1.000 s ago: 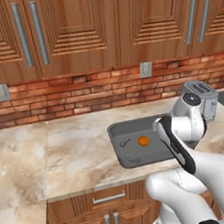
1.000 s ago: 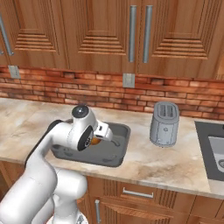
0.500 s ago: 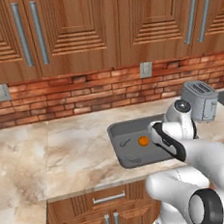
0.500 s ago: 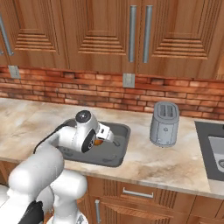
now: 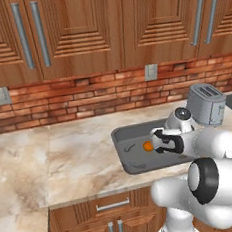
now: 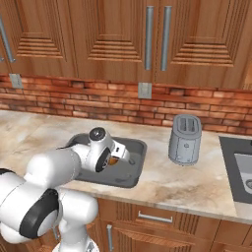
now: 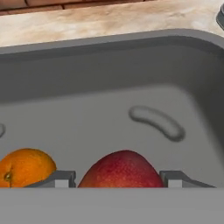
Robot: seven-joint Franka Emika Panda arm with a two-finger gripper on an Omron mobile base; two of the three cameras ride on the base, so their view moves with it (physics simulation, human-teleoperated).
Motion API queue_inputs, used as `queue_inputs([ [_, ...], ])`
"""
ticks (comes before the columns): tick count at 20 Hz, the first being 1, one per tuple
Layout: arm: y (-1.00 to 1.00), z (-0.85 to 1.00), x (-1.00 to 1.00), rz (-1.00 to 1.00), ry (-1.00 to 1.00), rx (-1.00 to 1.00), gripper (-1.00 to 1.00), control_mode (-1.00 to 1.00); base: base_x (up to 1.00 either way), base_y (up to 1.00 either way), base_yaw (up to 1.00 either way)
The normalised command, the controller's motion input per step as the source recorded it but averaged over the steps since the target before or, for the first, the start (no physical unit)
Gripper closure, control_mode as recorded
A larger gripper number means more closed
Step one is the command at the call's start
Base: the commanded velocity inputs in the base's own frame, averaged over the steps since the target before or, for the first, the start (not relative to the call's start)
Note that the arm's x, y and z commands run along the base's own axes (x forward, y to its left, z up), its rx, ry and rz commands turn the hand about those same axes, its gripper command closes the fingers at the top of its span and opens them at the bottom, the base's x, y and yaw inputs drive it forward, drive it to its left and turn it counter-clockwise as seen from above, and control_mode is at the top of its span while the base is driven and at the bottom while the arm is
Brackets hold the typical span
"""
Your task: Pick the mango and tangerine from the fridge and place them inside the tupperware on the counter.
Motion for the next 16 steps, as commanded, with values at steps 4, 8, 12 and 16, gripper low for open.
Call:
queue_inputs([
  [4, 0.0, -0.15, 0.19, -0.01, 0.0, 0.0, -1.0, -1.0, 0.0, 0.0, 0.0],
  [8, 0.0, 0.0, 0.14, -0.01, 0.0, 0.0, -1.0, -1.0, 0.0, 0.0, 0.0],
  [12, -0.01, 0.1, 0.04, -0.02, -0.04, 0.0, -1.0, -1.0, 0.0, 0.0, 0.0],
  [16, -0.17, 0.7, -0.44, 0.0, -0.04, 0.0, -1.0, -1.0, 0.0, 0.0, 0.0],
])
